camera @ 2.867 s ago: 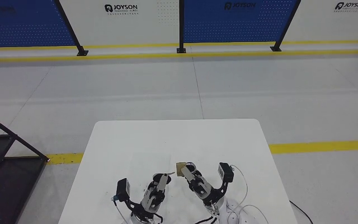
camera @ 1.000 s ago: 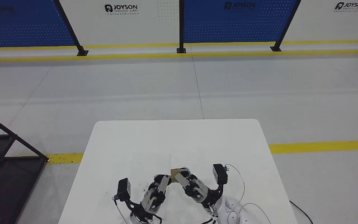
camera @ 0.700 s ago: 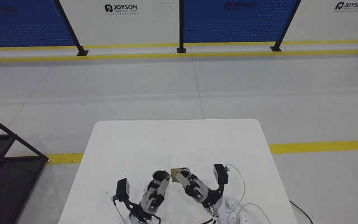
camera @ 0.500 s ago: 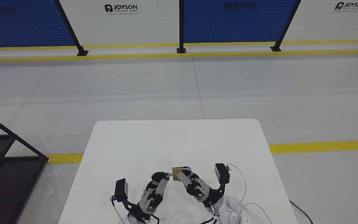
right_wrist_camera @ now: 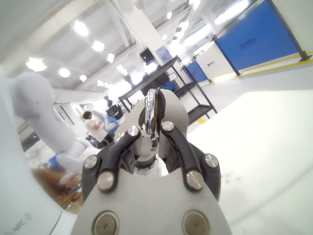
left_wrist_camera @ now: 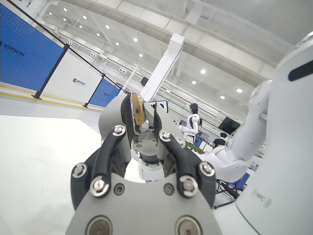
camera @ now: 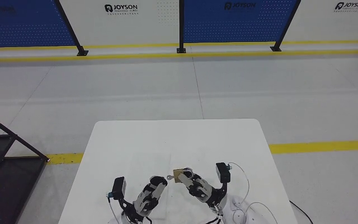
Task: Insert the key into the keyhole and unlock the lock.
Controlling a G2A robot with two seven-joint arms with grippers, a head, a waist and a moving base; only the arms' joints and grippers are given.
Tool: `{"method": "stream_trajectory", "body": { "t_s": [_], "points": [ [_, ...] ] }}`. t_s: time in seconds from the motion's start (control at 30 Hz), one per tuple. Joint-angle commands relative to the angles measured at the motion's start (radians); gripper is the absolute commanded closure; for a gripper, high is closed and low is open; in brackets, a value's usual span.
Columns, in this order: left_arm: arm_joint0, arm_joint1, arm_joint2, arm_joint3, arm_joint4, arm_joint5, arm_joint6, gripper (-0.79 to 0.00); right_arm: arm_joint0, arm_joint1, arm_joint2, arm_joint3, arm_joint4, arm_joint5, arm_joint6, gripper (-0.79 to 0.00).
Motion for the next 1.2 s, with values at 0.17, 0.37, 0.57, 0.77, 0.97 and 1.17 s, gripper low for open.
{"method": "stream_trajectory", "body": {
  "t_s": [0.17,0.37,0.57,0.77,0.97,1.17],
  "points": [
    [-0.012,-0.001,0.007,0.011,-0.017,0.018,-0.042,-0.185,0.002,0.003,0.001,-0.006,0.02,0.0,0.036,0.0],
    [-0.02,-0.002,0.015,0.015,-0.029,0.03,-0.06,-0.172,0.001,0.004,-0.001,-0.01,0.022,0.001,0.052,0.0],
    [-0.024,-0.003,0.017,0.014,-0.031,0.035,-0.068,0.0,0.0,0.004,0.0,-0.013,0.022,0.006,0.062,0.0],
    [-0.023,-0.003,0.018,0.014,-0.023,0.041,-0.066,0.0,0.002,0.003,-0.001,-0.015,0.023,0.011,0.075,0.0],
    [-0.023,-0.003,0.019,0.017,-0.008,0.054,-0.058,0.0,0.004,0.003,-0.005,-0.018,0.022,0.023,0.091,0.0],
    [-0.02,-0.004,0.019,0.015,0.032,0.079,-0.033,0.0,0.003,0.003,-0.006,-0.022,0.02,0.03,0.099,0.0]
  ]
}}
